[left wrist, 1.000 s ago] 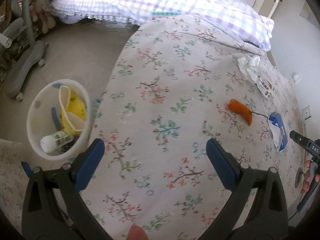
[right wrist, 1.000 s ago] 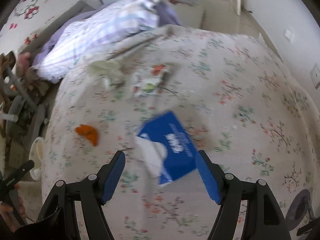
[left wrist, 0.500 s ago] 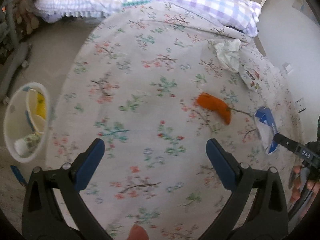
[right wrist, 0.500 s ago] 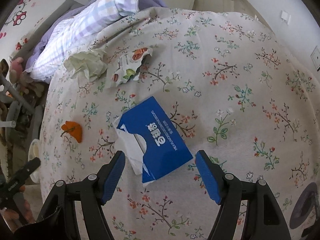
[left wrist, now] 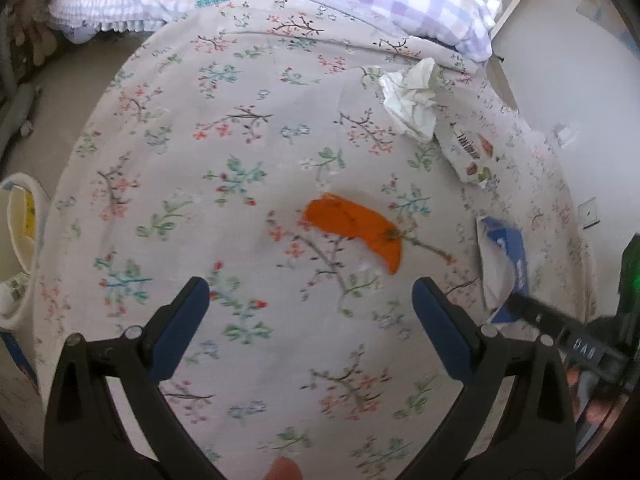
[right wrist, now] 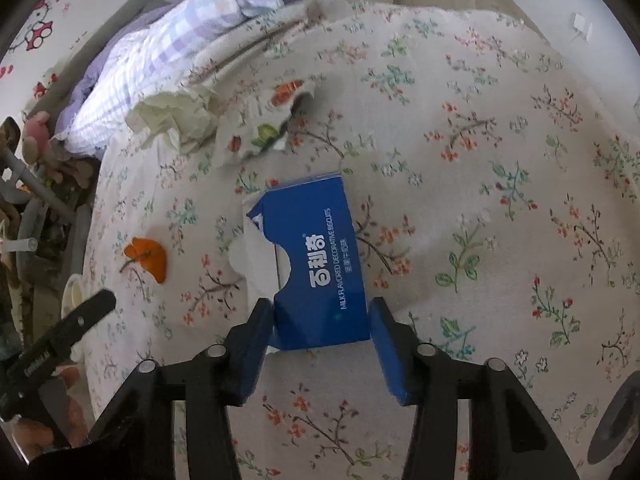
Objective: Collect trash
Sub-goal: 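Grasp the blue biscuit box on the bed with the right tool, then grasp the orange peel-like item with the left tool while the right tool holds the blue box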
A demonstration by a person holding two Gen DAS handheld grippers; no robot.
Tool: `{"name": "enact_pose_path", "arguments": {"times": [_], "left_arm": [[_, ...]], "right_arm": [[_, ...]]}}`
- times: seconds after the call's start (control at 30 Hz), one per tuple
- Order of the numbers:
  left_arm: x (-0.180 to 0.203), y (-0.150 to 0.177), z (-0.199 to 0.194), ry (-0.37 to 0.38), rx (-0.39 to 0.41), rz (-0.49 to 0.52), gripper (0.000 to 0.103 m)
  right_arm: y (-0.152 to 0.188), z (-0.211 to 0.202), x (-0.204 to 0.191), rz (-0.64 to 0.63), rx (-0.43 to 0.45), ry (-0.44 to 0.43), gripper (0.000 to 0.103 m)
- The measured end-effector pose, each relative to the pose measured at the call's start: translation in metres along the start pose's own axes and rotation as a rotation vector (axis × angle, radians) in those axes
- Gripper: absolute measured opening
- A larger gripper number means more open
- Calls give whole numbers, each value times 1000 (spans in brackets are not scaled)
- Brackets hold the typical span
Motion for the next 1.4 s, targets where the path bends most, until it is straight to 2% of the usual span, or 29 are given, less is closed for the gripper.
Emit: {"name": "enact_pose_path", "arguments": {"times": [0.13, 0.23, 0.3, 0.4, 0.5, 0.63, 0.73, 0.77, 0.8, 1.03, 1.2, 1.4], "left_arm": [[10, -6, 0, 40, 30, -21, 98], [18, -10, 1, 65, 52, -25, 91], [22, -11, 5, 81, 55, -26, 77], [28, -10, 15, 95, 44, -45, 64], [30, -10, 25, 104, 35, -84, 53], [26, -14, 36, 79, 47, -110, 44], [22, -18, 39, 68, 67, -123, 32], [21, -20, 40, 69, 72, -121, 23], [21, -21, 41, 78, 79, -117, 20], [24, -22, 35, 94, 86, -62, 16], [23, -19, 14, 94, 106, 29, 16], [10, -15, -10, 116, 104, 52, 16]], "right_arm": [[-1, -15, 2, 4, 24, -19, 49], [-1, -27, 3, 16, 44, -32, 49], [-1, -32, 3, 20, 56, -37, 49], [-3, -38, 5, 27, 70, -41, 49], [0, -40, 7, 38, 66, -52, 49], [1, -37, 9, 41, 55, -42, 49], [1, -37, 11, 40, 57, -34, 49], [1, -36, 12, 40, 56, -32, 49], [1, -36, 13, 40, 54, -30, 49], [0, -38, 13, 34, 58, -23, 49], [-2, -46, 5, 27, 80, -41, 49], [-2, -52, -11, 25, 89, -77, 49]]}}
Point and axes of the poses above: each gripper's, at about its wrist camera, not at the fingertips, and z roughly the way its jaws point, x to its right, y to its underside, the point moved 4 cm from there along z, roughly the way its jaws point, and after that the axes turned 7 degrees about x, right-handed, at the moved point
